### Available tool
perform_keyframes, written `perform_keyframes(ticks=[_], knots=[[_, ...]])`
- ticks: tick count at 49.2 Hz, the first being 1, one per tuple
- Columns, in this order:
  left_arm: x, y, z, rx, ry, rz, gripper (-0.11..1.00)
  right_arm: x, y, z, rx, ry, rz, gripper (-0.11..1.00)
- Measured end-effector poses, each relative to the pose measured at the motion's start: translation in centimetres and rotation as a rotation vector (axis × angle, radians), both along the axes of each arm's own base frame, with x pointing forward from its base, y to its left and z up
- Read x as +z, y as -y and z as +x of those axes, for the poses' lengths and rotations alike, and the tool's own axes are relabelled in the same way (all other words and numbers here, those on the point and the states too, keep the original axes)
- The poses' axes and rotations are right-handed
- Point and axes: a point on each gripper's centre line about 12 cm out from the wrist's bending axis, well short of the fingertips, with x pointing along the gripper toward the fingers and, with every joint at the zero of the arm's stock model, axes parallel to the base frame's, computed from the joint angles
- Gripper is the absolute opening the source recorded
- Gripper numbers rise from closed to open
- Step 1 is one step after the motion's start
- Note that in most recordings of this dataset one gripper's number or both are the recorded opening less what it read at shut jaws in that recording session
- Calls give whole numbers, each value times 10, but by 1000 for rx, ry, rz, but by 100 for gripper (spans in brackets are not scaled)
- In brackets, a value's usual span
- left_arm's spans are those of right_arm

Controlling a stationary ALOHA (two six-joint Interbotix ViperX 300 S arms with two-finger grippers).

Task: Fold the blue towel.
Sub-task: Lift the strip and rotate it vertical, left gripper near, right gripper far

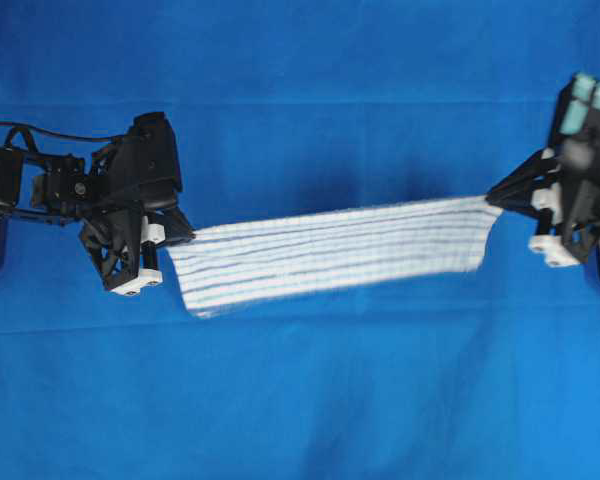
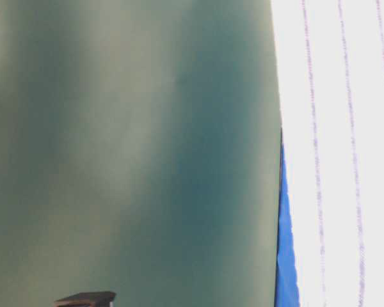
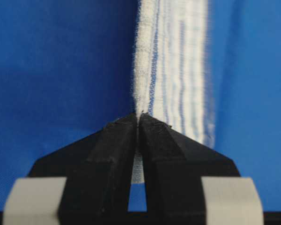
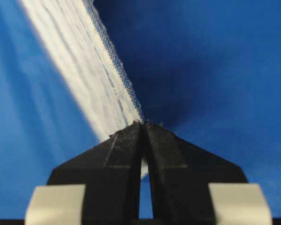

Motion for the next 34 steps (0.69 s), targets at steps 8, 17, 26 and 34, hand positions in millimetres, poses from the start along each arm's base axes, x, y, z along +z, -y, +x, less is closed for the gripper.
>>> perform_keyframes(ticks=[8,17,26,34], knots=[[6,4,2,-9,18,-3,1,6,0,-4,-2,23,-2,2],[12,12,13,-33,57,-6,1,2,0,1,1,15,-4,2],[19,31,37,-86,118,-10,1,-1,12,15,-15,27,-44,2],[27,52,63,-134,151,-15,1,1,39,28,-69,29,-116,2]])
